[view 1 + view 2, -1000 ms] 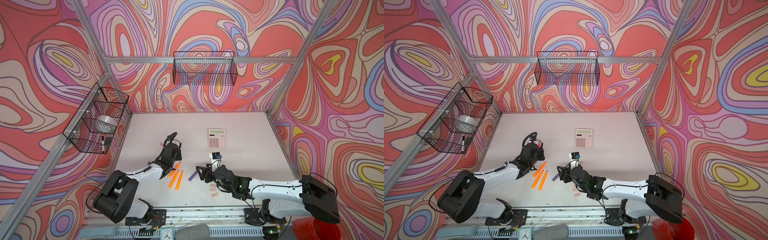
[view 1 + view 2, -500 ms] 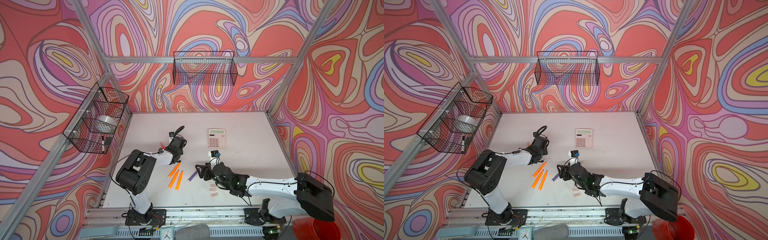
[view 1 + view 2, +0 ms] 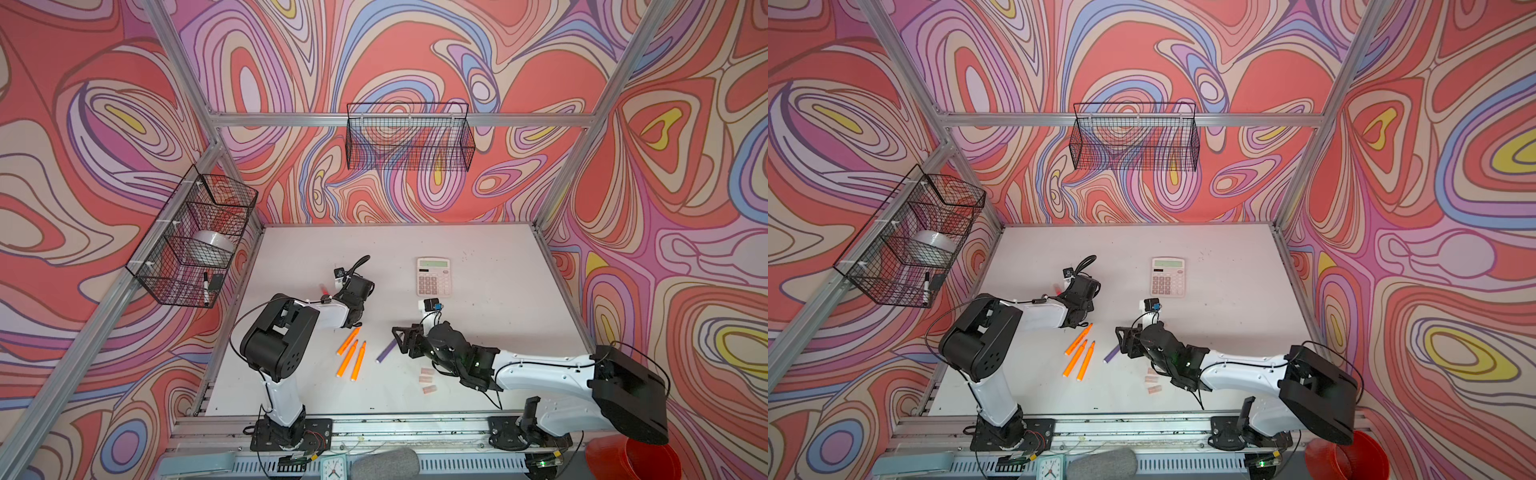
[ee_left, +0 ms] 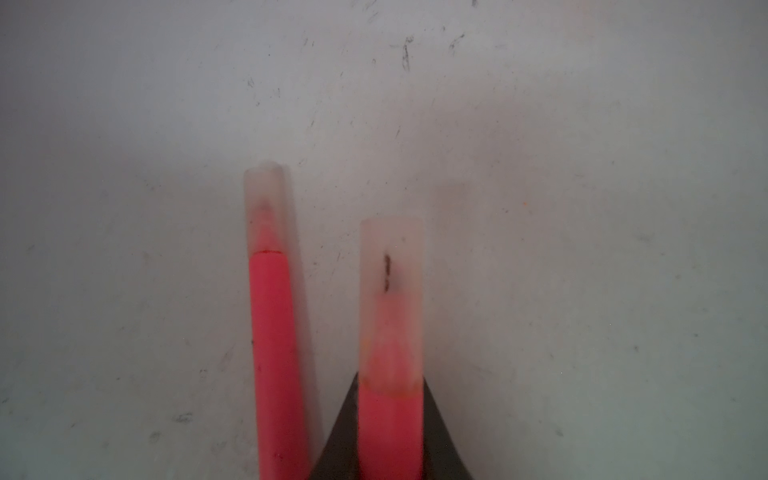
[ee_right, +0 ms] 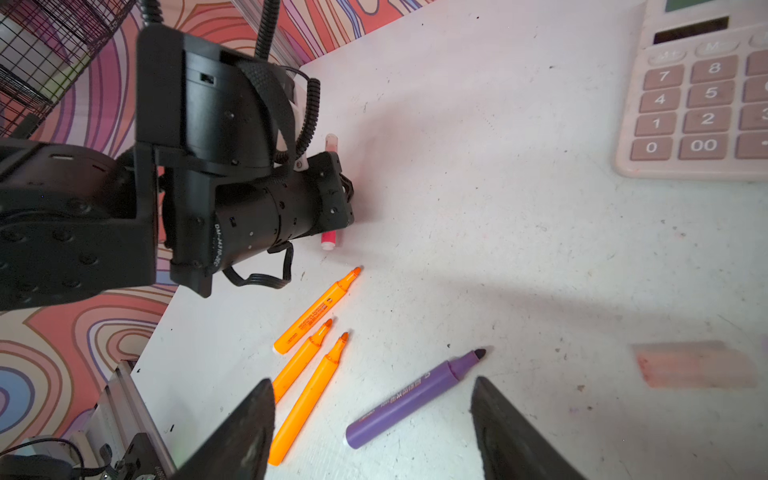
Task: Insert the pens into the pen caps
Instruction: 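Lay the capped highlighter down with the left gripper while the right gripper draws back, then move the left gripper over the purple marker while the right gripper nears the caps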
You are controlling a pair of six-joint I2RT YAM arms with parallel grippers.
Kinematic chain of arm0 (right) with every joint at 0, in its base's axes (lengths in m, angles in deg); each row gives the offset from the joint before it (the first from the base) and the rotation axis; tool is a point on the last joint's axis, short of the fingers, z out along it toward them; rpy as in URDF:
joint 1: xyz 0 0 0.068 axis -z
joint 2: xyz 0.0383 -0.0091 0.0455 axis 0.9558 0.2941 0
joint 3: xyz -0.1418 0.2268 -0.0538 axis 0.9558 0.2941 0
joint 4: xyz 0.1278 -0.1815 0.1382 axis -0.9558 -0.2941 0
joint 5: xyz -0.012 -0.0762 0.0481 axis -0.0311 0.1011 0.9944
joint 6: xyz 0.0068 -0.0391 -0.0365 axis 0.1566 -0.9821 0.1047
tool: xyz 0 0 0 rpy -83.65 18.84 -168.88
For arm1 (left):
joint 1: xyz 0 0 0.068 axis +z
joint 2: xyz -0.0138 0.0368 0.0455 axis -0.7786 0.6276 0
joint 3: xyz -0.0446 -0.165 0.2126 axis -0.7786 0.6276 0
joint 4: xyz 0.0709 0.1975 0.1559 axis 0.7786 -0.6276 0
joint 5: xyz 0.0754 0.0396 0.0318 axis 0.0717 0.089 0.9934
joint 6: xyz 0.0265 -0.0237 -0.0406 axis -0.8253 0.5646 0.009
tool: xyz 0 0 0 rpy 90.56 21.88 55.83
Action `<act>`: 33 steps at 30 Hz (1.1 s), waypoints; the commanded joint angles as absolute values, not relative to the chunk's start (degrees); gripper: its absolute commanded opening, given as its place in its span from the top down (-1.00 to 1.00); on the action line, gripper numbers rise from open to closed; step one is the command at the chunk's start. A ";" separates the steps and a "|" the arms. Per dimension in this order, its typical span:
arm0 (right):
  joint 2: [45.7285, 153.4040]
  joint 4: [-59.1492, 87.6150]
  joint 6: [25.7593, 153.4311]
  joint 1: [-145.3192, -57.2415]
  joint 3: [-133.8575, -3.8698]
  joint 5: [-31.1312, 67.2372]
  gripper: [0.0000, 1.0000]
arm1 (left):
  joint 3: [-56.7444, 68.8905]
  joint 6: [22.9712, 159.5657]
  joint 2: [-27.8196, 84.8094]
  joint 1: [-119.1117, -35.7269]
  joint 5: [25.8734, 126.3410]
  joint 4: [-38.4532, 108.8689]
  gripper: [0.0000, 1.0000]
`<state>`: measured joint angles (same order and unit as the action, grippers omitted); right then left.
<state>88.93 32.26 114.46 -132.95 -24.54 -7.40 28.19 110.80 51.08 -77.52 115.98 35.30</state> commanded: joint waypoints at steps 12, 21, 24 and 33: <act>88.86 32.98 115.31 -132.26 -23.05 -6.55 -0.53 | 27.80 112.37 52.44 -76.57 116.22 33.37 0.46; 89.49 33.16 115.40 -132.16 -23.25 -6.07 -0.53 | 25.91 110.31 48.65 -76.05 115.25 30.90 0.30; 89.47 32.78 115.40 -132.11 -23.56 -6.06 -0.53 | 24.46 109.64 43.50 -76.05 114.94 26.97 -0.09; 89.92 34.04 115.32 -131.44 -23.47 -5.49 -0.54 | 22.12 115.84 23.28 -76.07 116.42 12.98 -0.86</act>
